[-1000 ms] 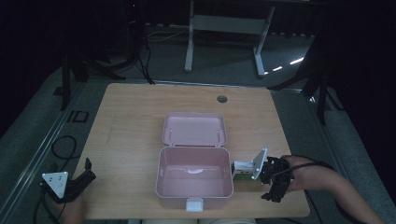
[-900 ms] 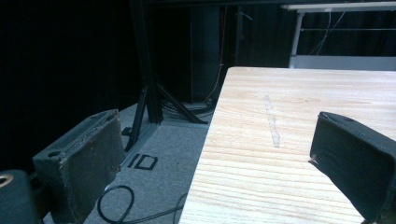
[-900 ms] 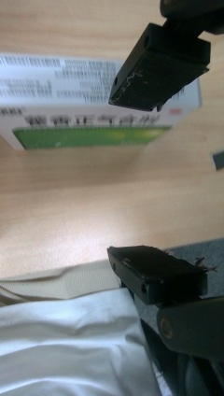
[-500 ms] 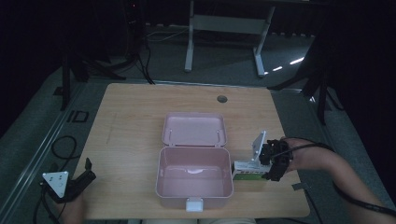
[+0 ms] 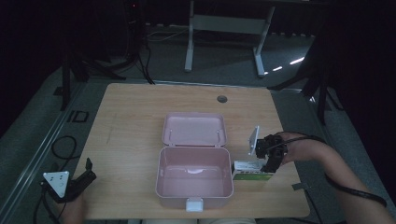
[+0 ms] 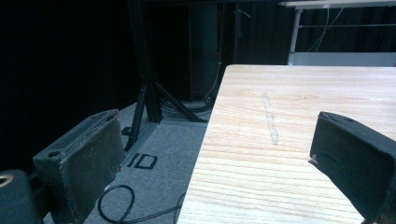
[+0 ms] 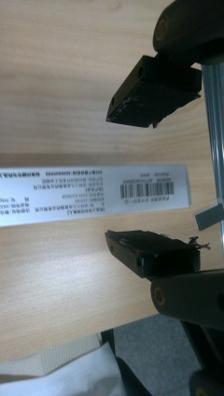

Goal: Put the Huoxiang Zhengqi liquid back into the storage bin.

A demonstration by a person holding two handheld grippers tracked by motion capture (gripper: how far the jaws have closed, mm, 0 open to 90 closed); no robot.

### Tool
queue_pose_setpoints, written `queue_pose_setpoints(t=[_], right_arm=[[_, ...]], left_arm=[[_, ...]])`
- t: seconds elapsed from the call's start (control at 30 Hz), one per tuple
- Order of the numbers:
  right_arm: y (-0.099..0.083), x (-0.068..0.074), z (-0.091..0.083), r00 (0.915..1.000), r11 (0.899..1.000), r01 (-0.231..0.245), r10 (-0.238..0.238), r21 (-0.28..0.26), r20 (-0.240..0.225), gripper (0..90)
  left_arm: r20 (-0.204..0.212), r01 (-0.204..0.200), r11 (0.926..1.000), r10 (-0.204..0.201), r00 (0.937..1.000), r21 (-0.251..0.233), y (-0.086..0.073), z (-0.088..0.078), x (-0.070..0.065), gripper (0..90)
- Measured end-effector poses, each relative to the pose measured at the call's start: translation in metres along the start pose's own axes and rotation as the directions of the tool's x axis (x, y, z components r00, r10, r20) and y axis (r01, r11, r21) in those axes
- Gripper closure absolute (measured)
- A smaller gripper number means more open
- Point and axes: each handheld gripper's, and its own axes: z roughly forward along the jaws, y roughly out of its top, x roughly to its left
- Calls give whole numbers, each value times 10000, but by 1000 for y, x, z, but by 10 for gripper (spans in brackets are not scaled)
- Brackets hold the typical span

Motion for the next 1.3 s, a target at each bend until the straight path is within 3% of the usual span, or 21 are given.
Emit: queue_pose_setpoints(t=[0.1,0.67,0.83,0.97,1.3], right_arm=[[2,1,8,9997,9998,79,-75,182,-214,377],[0,2,45,9992,9981,236,-218,567,-329,480],[2,2,50,9991,9980,287,-270,556,-321,511],[4,2,53,9989,9970,321,-295,707,-377,592],[4,2,53,9979,9960,390,-346,803,-554,621]], left_arm=[[1,-29,10000,29,10000,3,0,0,0,32],[10,-187,9998,187,9998,43,0,0,-2,32],[27,-192,9998,192,9998,47,0,1,-2,31],[35,-189,9998,189,9998,46,0,1,-2,31],[22,-270,9996,270,9996,108,0,1,-3,32]])
